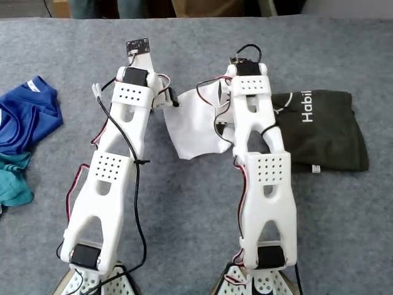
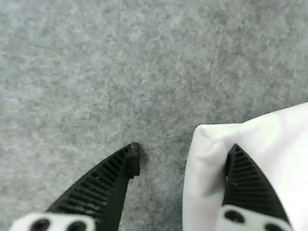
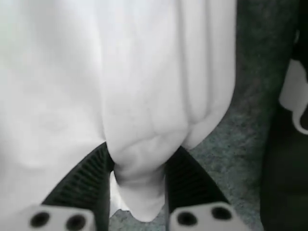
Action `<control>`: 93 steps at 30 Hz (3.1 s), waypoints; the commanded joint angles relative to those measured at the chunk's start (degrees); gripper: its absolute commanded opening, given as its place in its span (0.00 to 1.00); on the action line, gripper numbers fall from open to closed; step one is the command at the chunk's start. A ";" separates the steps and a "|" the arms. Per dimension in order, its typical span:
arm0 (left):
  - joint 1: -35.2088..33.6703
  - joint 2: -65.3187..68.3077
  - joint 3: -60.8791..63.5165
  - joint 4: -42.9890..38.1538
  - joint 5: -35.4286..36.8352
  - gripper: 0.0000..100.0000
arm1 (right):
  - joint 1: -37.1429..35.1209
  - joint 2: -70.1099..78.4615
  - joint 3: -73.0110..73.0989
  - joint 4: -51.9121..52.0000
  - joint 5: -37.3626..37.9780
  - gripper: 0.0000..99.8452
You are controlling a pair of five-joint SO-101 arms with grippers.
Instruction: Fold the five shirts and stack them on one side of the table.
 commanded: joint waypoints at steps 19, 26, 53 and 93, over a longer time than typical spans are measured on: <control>-0.75 0.79 -1.36 -9.05 6.33 0.03 | -0.18 3.56 -2.86 1.76 0.35 0.01; -2.33 0.09 -7.34 -10.20 8.26 0.03 | 0.09 -1.36 -10.15 2.46 1.85 0.01; 13.05 -14.95 -3.03 -30.95 8.26 0.03 | 26.20 -43.38 5.05 2.37 18.64 0.01; 11.91 -15.65 -4.88 -20.04 7.91 0.22 | 40.18 -41.71 16.84 -1.58 26.90 0.52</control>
